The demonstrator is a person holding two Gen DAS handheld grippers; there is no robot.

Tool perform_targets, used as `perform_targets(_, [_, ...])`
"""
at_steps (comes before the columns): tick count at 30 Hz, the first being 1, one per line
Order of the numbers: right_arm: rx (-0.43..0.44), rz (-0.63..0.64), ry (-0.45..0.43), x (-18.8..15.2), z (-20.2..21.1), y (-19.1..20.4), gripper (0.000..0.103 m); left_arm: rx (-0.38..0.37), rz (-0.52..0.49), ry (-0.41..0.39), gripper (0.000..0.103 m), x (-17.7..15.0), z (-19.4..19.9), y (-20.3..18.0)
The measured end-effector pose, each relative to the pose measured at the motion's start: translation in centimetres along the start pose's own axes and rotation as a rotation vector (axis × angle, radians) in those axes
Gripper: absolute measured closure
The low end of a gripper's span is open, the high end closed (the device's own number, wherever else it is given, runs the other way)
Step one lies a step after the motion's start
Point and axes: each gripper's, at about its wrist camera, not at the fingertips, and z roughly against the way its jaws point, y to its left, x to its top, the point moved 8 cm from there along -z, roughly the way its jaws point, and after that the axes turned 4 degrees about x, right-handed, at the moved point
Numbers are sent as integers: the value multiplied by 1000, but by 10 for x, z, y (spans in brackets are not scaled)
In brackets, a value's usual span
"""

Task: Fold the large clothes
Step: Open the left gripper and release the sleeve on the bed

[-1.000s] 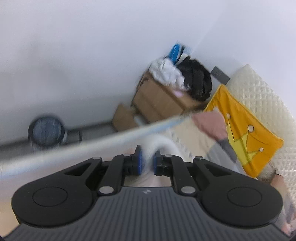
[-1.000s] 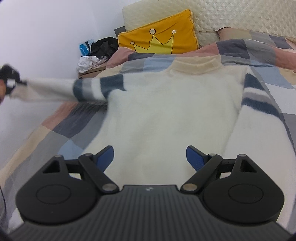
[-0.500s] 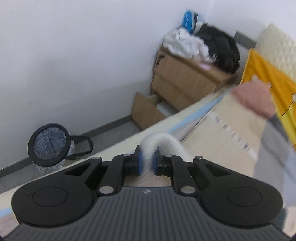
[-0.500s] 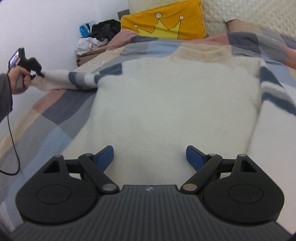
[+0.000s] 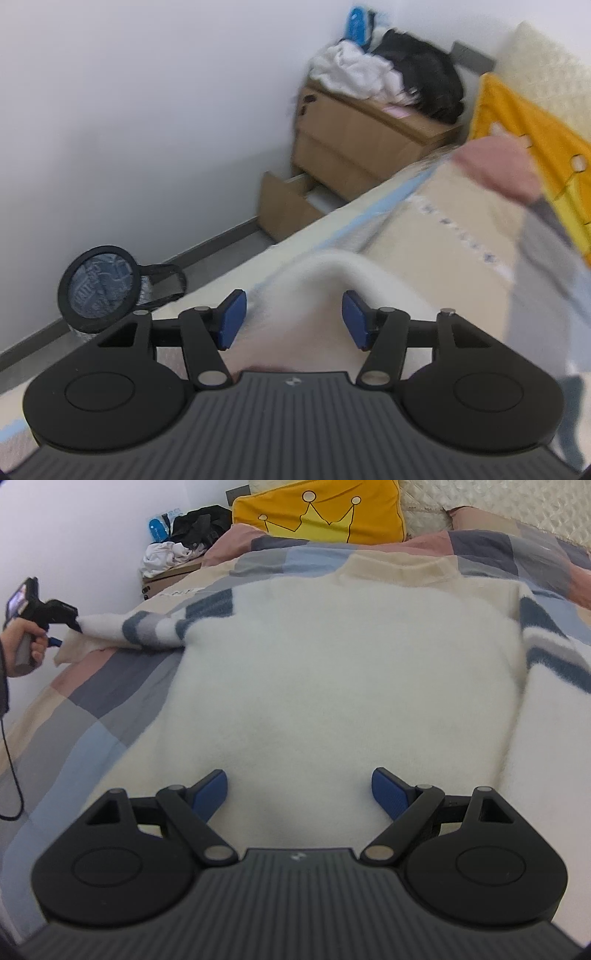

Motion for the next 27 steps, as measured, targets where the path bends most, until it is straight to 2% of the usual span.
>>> perform_targets(3, [6, -7, -6, 2, 2, 1, 16, -61, 32, -8, 35, -9, 35, 2])
perform_targets(7, [35, 0, -24, 3, 11, 6, 16, -104, 6, -12, 33, -37, 86, -4])
perform_targets(11, [76, 15, -51, 3, 26, 16, 16, -162, 2, 11, 33, -77, 133, -16])
perform_targets(16, [85, 29, -79, 2, 41, 20, 16, -265, 87, 49, 33, -131, 181, -42])
perform_targets(21, [100, 2, -102, -5, 64, 18, 16, -328, 20, 54, 33, -186, 228, -84])
perform_targets(27, [84, -36, -106, -17, 82, 12, 16, -405, -2, 118, 33, -262, 277, -118])
